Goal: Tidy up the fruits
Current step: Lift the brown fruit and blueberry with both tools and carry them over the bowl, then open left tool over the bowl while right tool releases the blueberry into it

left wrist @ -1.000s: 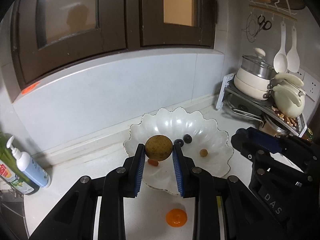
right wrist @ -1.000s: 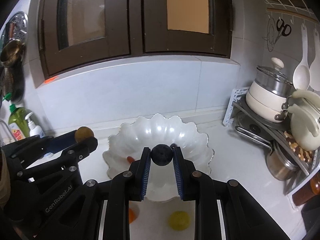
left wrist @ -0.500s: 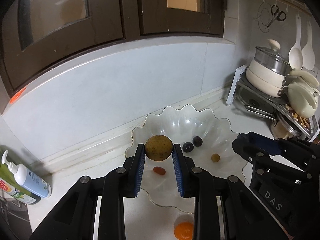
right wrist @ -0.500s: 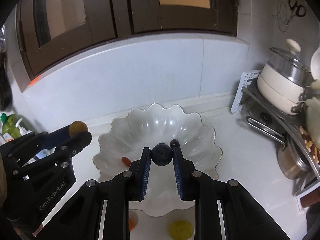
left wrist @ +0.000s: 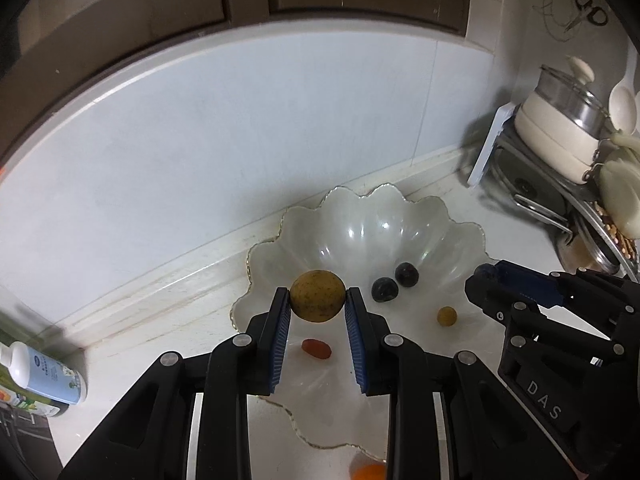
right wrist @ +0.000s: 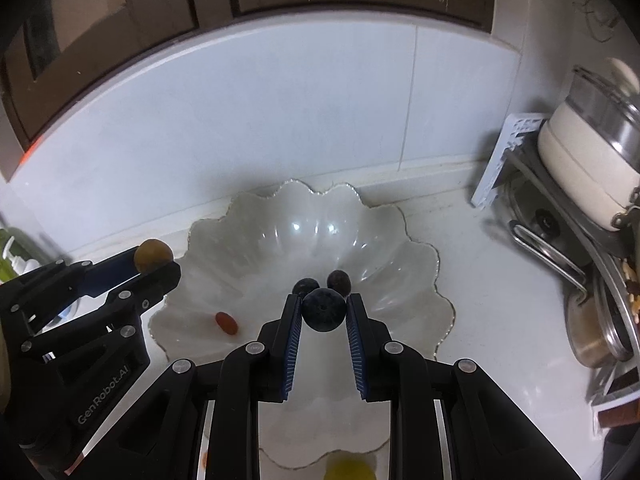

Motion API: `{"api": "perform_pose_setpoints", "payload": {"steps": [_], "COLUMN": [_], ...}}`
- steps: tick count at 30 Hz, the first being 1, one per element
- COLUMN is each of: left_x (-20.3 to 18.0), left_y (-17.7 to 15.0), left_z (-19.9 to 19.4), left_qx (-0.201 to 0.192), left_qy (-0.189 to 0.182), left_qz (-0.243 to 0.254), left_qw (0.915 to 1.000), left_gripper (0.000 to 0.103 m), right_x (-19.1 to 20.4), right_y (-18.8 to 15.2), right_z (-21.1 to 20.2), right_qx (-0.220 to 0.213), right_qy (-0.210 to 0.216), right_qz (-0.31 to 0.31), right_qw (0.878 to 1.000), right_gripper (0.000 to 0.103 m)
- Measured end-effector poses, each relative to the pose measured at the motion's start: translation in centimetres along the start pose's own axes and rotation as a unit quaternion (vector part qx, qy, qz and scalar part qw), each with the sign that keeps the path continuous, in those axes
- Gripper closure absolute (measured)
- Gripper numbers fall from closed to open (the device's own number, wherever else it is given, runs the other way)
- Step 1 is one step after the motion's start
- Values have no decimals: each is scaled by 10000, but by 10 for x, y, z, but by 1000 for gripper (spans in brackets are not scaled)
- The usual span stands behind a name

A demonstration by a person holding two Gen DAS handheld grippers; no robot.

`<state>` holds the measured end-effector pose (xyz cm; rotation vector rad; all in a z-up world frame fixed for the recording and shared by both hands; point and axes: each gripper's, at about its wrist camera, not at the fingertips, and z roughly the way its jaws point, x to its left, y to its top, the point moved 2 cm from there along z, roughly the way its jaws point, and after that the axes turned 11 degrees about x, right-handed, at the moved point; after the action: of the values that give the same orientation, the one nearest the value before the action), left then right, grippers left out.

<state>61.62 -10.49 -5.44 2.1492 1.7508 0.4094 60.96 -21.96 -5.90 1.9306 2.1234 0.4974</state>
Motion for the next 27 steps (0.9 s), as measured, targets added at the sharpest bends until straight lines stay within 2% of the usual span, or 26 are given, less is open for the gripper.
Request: {"api": "perform_pose_setpoints", "payload": {"steps": [11, 27], "left_x": [-1, -4], "left_y": [7, 12], "left_z": [37, 62], "left_qx": [408, 798], "left_qy": [90, 81], "left_qz": [112, 138], "left_qw": [9991, 9967], "left_gripper": [75, 74], "right_x": [-12, -21], "right_y": [3, 11], "right_z": [43, 64], "right_qx": [597, 995], "right_qy": [51, 65], "right_qz": [179, 239], "right_qw": [9980, 9947], "right_gripper": [79, 78]}}
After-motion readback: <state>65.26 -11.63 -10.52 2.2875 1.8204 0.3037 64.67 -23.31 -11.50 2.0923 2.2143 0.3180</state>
